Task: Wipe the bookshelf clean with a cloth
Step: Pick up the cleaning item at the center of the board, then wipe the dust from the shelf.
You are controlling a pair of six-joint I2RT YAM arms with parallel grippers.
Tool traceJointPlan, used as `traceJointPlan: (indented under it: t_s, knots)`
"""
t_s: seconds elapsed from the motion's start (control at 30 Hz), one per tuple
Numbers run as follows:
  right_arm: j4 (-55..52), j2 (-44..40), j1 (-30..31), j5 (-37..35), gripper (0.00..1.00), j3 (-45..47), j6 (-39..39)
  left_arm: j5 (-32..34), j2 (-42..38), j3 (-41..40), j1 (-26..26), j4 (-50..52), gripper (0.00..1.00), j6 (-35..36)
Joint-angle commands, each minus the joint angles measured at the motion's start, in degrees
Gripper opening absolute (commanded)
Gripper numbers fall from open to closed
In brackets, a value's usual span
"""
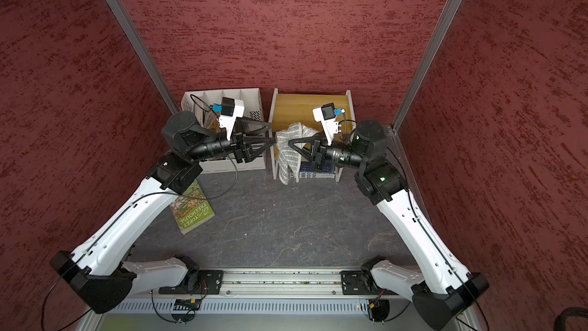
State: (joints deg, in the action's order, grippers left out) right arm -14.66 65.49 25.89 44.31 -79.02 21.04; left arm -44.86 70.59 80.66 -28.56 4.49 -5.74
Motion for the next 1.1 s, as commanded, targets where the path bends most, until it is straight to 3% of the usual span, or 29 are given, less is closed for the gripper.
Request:
traceJointPlan:
  t_s: [0.0,0.1,0.23,0.4,0.73,0.9,1.07]
  knots:
    - [-13.1,-0.4,-0.5,-9.1,0.0,-5.9,-9.2,1.0,-3.0,-0.4,3.5,0.8,0.74,-1.5]
    - [-23.9,3.0,-0.4,-15.7,0.0,-13.4,-13.7,4.7,-3.7,0.3,7.2,4.4,0.82,-3.5]
    - [-32.7,8.2,0.1,-23.6,0.0,-22.2,-16.5,9.1,-0.2,5.6,11.1,15.4,0.81,-6.5]
    - [-38.3,14.8,2.3,-33.6,0.0,-32.1,-19.6,12.0,5.9,10.2,12.2,23.7,0.78,-10.0]
    - [-44.5,29.4,5.9,-43.4,0.0,-52.5,-24.4,13.1,14.7,12.9,12.2,23.7,0.73,-15.5]
    - [-44.9,28.5,6.0,-44.8,0.0,-51.6,-24.1,12.3,15.5,11.6,11.9,22.2,0.76,-16.1]
    - [-41.9,21.2,6.6,-42.8,0.0,-40.2,-21.6,10.0,13.9,4.5,11.6,16.1,0.82,-16.3]
